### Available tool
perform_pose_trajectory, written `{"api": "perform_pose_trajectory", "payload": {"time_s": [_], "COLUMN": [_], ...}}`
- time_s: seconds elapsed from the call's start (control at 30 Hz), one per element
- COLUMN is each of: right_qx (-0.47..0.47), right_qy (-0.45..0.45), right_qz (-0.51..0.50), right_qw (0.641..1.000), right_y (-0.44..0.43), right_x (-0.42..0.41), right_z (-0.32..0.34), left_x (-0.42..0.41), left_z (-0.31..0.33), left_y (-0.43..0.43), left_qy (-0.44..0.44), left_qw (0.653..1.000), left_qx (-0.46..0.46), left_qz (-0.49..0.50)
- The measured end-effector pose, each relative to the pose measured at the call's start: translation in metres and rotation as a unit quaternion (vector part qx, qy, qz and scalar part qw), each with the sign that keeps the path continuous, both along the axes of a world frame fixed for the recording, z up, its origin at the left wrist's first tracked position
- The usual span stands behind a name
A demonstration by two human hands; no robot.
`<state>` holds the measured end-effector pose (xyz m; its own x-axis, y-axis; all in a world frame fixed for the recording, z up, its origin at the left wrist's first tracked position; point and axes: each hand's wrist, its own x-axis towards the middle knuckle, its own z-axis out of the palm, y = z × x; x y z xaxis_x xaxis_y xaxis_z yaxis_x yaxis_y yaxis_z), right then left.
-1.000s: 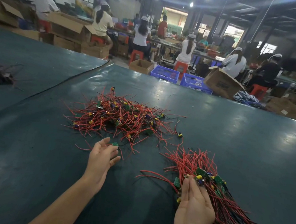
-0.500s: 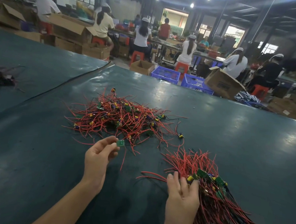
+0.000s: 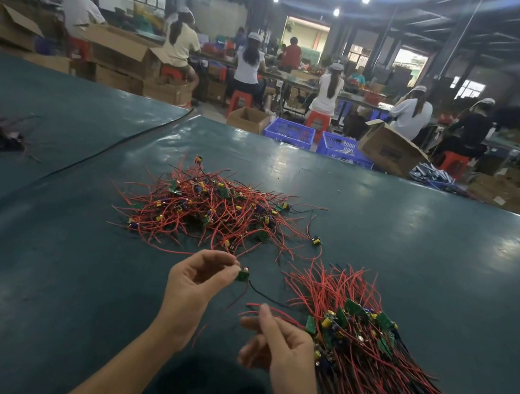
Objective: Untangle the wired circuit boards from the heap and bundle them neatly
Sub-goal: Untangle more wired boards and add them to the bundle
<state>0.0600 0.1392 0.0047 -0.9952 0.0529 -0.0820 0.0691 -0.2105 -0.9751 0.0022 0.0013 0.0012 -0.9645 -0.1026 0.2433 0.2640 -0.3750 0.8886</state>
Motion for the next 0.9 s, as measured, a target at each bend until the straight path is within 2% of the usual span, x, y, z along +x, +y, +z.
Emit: {"api": "perform_pose_trajectory", "payload": {"time_s": [0.1, 0.3, 0.5, 0.6, 0.7, 0.9], "right_qx": [-0.017, -0.043, -0.079, -0.108, -0.14, -0.139], "right_qy": [-0.002, 0.067, 0.098, 0.098, 0.092, 0.085], "right_qz": [0.053, -0.073, -0.146, -0.145, -0.14, -0.129], "right_qw": [0.998, 0.994, 0.981, 0.979, 0.976, 0.978], "right_y": [-0.006, 0.0, 0.0, 0.002, 0.002, 0.003], "right_x": [0.002, -0.004, -0.006, -0.008, -0.008, -0.005], "right_z": [0.001, -0.003, -0.001, -0.002, -0.002, 0.003], "left_x": [0.006, 0.012, 0.012, 0.01, 0.011, 0.016], "left_z": [0.004, 0.007, 0.009, 0.007, 0.005, 0.002], "left_y": [0.003, 0.008, 0.011, 0.011, 0.012, 0.02], "left_qy": [-0.015, -0.055, -0.063, -0.083, -0.089, -0.146], "left_qw": [0.998, 0.984, 0.984, 0.989, 0.989, 0.958], "left_qx": [0.003, 0.054, 0.06, 0.041, -0.012, -0.11], "left_qz": [-0.068, -0.161, -0.157, -0.115, -0.116, -0.223]}}
